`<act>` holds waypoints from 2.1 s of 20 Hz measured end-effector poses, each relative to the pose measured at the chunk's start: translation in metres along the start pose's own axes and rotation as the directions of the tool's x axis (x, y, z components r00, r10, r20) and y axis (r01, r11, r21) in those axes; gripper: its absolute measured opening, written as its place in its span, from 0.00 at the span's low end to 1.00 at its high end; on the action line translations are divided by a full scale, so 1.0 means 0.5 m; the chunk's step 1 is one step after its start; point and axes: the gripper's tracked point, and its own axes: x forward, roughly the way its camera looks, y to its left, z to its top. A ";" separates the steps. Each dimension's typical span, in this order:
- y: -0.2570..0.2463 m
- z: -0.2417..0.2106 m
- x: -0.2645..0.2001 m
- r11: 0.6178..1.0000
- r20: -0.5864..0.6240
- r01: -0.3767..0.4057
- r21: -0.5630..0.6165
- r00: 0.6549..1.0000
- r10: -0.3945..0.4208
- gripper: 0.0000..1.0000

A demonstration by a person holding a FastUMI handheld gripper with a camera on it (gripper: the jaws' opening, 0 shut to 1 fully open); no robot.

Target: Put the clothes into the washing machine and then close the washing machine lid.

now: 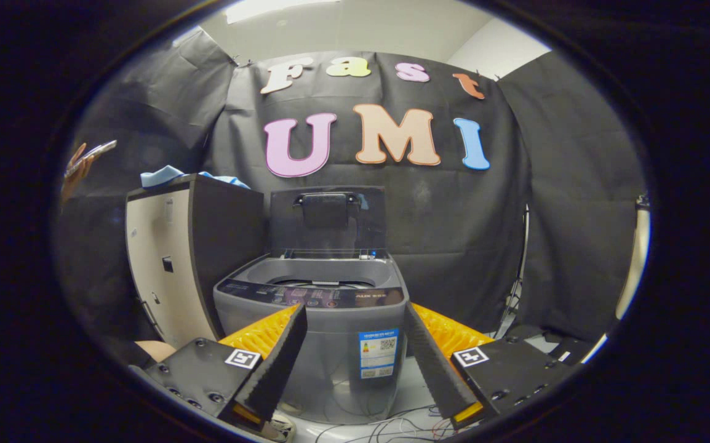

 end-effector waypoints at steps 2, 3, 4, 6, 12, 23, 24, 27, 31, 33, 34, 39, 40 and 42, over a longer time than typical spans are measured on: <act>0.038 0.068 0.021 1.000 0.043 -0.016 0.014 0.999 0.016 0.98; 0.063 0.112 0.036 0.999 0.072 -0.034 0.018 0.997 0.033 0.98; 0.092 0.153 0.052 0.999 0.094 -0.051 0.020 0.994 0.049 0.98; 0.145 0.223 0.088 0.997 0.101 -0.072 0.009 0.992 0.071 0.98; 0.367 0.415 0.198 0.972 0.127 -0.227 -0.060 0.964 0.234 0.98; 0.822 0.552 0.334 0.865 0.057 -0.490 -0.106 0.866 0.497 0.98; 0.846 0.535 0.345 0.860 0.028 -0.498 -0.111 0.863 0.504 0.98; 0.916 0.506 0.385 0.851 -0.046 -0.511 -0.124 0.859 0.509 0.98; 0.971 0.443 0.416 0.851 -0.183 -0.517 -0.086 0.848 0.497 0.98; 0.984 0.409 0.432 0.854 -0.252 -0.514 -0.083 0.840 0.481 0.98; 0.987 0.393 0.433 0.856 -0.279 -0.511 -0.085 0.837 0.471 0.98; 1.000 0.338 0.427 0.863 -0.385 -0.505 0.008 0.795 0.469 0.97; 0.998 0.338 0.431 0.867 -0.376 -0.497 0.044 0.795 0.475 0.95; 0.995 0.339 0.432 0.860 -0.367 -0.508 0.036 0.794 0.485 0.92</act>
